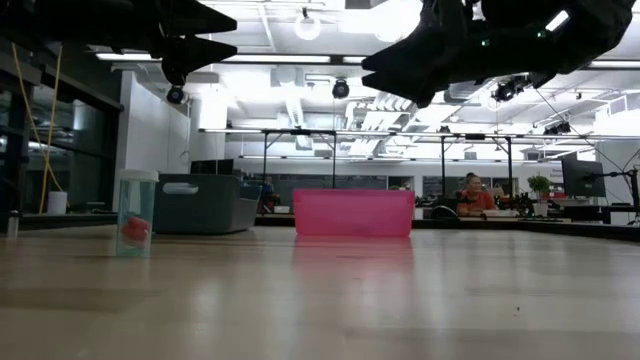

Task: Pick and place medicine bottles into bin by pill shape (circle, oval)
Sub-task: Put the right blue capsule bottle into the blue bin

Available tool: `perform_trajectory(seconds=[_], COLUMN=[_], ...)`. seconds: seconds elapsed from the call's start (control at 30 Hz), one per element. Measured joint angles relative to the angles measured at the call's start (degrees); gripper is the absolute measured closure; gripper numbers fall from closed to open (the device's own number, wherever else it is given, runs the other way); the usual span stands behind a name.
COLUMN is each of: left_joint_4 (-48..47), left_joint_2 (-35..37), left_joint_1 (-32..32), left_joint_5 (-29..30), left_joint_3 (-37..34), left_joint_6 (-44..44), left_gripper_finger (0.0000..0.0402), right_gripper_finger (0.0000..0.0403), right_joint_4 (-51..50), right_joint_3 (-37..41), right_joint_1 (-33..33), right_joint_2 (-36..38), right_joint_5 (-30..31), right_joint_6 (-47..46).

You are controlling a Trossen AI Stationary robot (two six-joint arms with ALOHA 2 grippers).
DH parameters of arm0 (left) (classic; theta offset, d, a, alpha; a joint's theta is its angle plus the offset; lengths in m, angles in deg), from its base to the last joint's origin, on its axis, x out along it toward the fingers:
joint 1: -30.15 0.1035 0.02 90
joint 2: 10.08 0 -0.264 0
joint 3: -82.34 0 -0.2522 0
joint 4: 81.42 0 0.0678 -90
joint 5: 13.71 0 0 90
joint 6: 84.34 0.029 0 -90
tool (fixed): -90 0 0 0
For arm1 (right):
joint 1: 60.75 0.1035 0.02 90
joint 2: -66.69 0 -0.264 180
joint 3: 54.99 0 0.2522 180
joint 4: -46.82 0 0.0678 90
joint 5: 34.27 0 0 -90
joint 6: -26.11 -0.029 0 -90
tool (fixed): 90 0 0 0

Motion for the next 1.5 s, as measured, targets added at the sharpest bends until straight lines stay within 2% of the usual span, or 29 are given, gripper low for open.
perform_trajectory(seconds=[0.27, 0.5, 1.5], left_joint_4=[0.0, 0.0, 0.0], left_joint_2=[0.0, 0.0, 0.0], left_joint_1=[0.0, 0.0, 0.0], left_joint_5=[0.0, 0.0, 0.0], left_joint_3=[0.0, 0.0, 0.0], left_joint_6=[0.0, 0.0, 0.0], left_gripper_finger=[0.0149, 0.0149, 0.0149], right_gripper_finger=[0.0194, 0.0194, 0.0194], right_joint_4=[-8.5, -8.7, -8.7], right_joint_3=[0.0, 0.0, 0.0], right_joint_1=[0.3, 1.9, 1.9], right_joint_2=[5.9, 6.5, 6.5], right_joint_5=[-1.2, -1.6, -1.4], right_joint_6=[-2.6, -1.7, -1.3])
